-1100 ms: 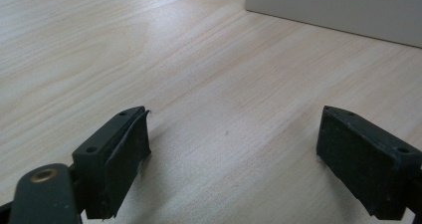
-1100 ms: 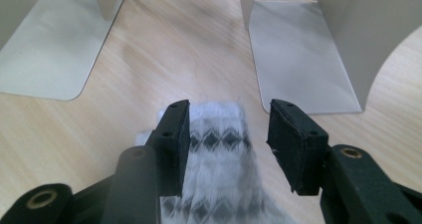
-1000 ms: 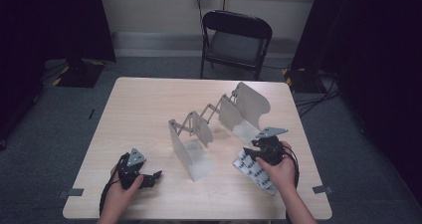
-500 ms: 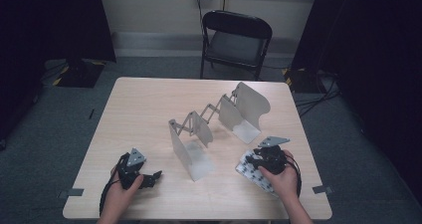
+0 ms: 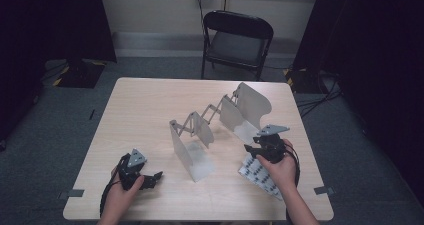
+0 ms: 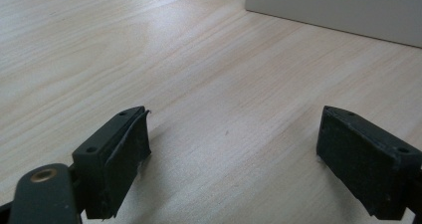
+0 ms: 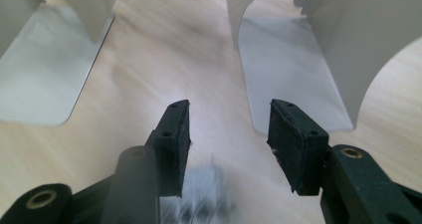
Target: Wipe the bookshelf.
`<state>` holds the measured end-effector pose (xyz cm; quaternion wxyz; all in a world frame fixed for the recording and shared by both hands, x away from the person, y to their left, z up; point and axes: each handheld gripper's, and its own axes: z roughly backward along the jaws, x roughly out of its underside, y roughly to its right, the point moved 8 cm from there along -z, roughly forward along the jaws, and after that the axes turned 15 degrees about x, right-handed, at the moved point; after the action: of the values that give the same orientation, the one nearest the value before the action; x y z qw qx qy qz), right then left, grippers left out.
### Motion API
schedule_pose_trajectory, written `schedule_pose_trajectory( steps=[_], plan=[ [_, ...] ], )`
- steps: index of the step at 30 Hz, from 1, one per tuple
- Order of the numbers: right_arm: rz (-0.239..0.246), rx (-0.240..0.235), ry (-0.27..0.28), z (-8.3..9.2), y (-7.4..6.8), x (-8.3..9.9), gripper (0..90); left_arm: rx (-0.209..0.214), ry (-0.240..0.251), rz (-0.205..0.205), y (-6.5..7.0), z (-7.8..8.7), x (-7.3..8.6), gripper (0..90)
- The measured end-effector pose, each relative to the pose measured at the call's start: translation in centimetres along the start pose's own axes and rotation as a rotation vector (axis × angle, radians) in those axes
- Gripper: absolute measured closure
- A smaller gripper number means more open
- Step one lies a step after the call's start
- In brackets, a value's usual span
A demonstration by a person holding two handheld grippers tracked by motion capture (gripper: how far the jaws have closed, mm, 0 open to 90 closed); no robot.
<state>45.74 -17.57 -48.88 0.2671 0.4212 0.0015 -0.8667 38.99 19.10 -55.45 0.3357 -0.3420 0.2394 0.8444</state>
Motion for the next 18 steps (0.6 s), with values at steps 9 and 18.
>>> schedule_pose_trajectory(
  steps=[9, 18],
  plan=[
    [-0.028, 0.007, 0.026, -2.1, 0.0, -4.1, 53.2, 0.002, 0.000, 0.001, 0.0, 0.0, 0.0, 12.9],
    [-0.034, 0.024, 0.017, -3.8, 0.2, -5.4, 55.4, 0.001, 0.000, 0.000, 0.0, 0.0, 0.0, 12.8]
  ],
)
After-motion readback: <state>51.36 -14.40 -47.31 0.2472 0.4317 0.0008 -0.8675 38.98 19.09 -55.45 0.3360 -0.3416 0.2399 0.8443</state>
